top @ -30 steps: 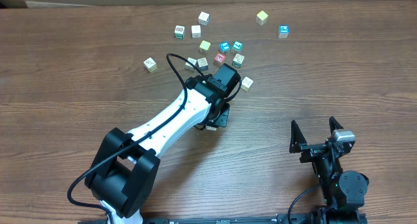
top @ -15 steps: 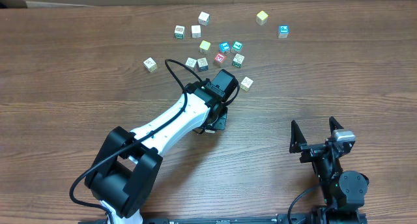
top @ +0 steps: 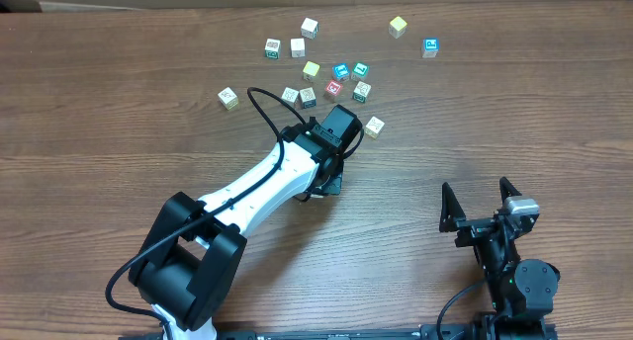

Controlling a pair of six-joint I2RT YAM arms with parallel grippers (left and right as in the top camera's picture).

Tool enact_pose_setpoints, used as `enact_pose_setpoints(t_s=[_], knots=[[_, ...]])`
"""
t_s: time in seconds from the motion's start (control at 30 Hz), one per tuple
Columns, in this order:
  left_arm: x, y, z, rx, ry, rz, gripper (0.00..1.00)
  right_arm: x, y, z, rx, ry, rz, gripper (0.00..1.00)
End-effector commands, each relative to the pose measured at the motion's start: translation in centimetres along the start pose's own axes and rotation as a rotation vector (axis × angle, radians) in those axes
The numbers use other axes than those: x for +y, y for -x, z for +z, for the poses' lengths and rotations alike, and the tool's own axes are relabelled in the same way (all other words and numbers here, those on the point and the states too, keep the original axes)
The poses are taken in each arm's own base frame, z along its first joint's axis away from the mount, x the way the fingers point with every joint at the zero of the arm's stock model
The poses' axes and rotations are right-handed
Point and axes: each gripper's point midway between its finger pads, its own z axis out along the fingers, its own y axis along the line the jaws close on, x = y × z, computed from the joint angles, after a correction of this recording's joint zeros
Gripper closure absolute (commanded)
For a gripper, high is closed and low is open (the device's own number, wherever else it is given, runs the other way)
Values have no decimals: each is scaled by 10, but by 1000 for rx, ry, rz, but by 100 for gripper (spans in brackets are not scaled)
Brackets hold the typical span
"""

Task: Form a circle
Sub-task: 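Lower the yellow block to the table and open the left gripper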

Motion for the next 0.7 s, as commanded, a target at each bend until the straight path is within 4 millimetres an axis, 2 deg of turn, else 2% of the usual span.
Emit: enact_pose_setpoints(t_s=[0.0,0.17,0.47,0.67], knots=[[2,-3,5,2,27,-11,77,1,-4,1,8,5,7,0],[2,-2,5,-1,25,-12,67,1,-4,1,8,5,7,0],[2,-1,5,-3,24,-12,66,1,-4,1,8,5,7,0],[-1,3,5,-23,13,-15,59,1,-4,1,8,5,7,0]])
